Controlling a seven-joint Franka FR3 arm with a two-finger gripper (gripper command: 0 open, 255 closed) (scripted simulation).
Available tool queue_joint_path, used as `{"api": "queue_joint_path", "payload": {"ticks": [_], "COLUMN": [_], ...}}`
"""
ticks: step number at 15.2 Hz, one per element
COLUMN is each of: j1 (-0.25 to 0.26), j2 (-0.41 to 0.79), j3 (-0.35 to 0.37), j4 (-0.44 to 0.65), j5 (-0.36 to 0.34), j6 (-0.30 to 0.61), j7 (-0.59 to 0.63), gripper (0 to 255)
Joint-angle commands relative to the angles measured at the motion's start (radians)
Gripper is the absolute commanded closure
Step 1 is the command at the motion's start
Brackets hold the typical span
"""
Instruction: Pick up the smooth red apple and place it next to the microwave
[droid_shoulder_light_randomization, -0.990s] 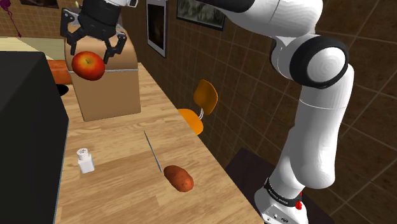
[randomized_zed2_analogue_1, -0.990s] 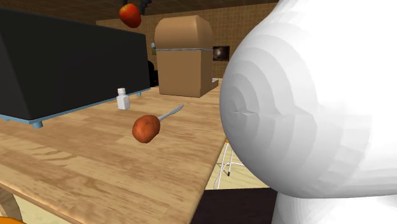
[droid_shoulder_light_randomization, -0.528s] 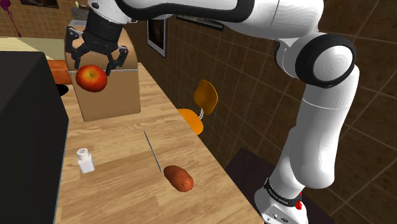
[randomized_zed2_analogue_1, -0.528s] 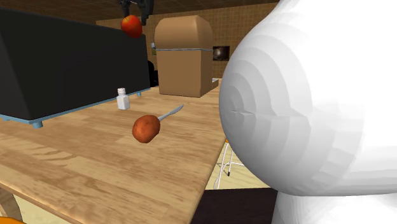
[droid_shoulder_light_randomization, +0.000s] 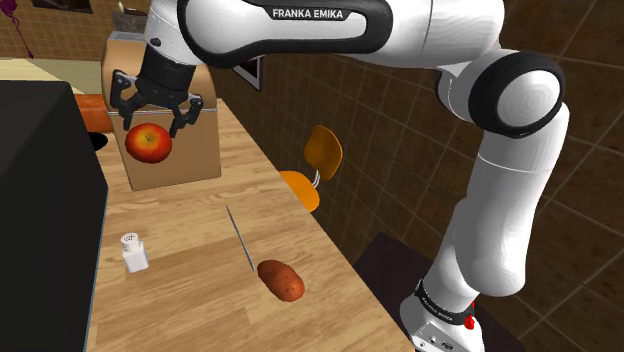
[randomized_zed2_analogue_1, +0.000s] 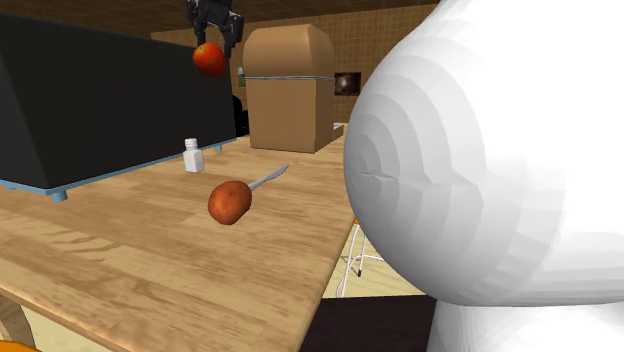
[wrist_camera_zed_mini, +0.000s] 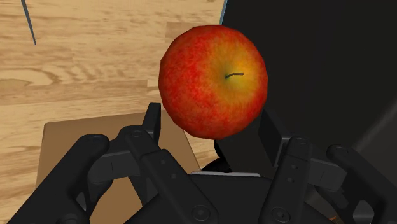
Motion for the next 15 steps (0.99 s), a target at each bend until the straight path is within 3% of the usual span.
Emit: {"api": "queue_joint_path", "payload": {"ticks": [1, 15], "j1": [-0.001, -0.004], "j2": [-0.004, 0.007], "j3": [0.0, -0.003], "j4": [-0.033, -0.208], "j5": [0.001, -0.003], "j6": [0.03, 0.215], "j7": [0.0, 0.0], "gripper": [255, 255]}}
